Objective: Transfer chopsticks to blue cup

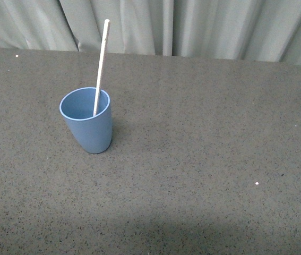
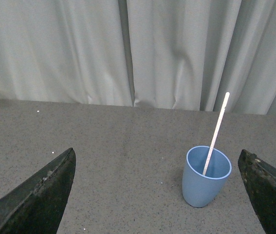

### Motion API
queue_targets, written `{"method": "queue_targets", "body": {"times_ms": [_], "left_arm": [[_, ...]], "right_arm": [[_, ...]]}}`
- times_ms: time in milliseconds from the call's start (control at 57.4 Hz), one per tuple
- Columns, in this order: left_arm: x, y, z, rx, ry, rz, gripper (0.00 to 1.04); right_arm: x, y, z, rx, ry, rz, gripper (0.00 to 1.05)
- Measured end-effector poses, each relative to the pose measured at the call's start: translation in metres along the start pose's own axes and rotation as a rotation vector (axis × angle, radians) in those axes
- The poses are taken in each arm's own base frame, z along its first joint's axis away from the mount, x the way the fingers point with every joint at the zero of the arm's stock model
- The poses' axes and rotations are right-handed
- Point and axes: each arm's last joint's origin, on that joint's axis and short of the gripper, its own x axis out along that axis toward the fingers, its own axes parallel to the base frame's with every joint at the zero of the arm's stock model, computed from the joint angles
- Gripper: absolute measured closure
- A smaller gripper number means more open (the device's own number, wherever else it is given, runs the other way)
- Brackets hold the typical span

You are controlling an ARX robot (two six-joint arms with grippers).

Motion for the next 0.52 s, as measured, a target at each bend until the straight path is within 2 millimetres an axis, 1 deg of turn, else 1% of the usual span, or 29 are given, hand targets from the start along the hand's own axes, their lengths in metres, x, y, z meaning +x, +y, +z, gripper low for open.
{"method": "queue_targets", "body": {"times_ms": [35,52,104,139,192,244,261,313,522], "left_arm": [[0.0000,0.0000,0.0000,0.000,0.000,0.000,0.07],[0.0000,0.0000,0.0000,0.000,0.000,0.000,0.07],[0.0000,0.0000,0.0000,0.000,0.000,0.000,0.07],[0.0000,0.0000,0.0000,0.000,0.000,0.000,0.07],[0.0000,0.0000,0.0000,0.000,0.000,0.000,0.07],[0.0000,0.0000,0.0000,0.000,0.000,0.000,0.07],[0.0000,0.0000,0.0000,0.000,0.000,0.000,0.07],[0.0000,0.0000,0.0000,0.000,0.000,0.000,0.07],[0.0000,0.0000,0.0000,0.000,0.000,0.000,0.07]], "right_arm": [[0.0000,0.0000,0.0001,0.000,-0.001,0.000,0.58],[0.0000,0.0000,0.0001,0.000,-0.001,0.000,0.56],[0.0000,0.0000,0.0000,0.000,0.000,0.000,0.42],[0.0000,0.0000,0.0000,0.000,0.000,0.000,0.34],[0.0000,0.0000,0.0001,0.000,-0.001,0.000,0.20],[0.0000,0.0000,0.0001,0.000,-0.001,0.000,0.08],[0.0000,0.0000,0.0001,0.001,-0.001,0.000,0.07],[0.0000,0.0000,0.0001,0.000,-0.001,0.000,0.10],[0.0000,0.0000,0.0000,0.000,0.000,0.000,0.09]]}}
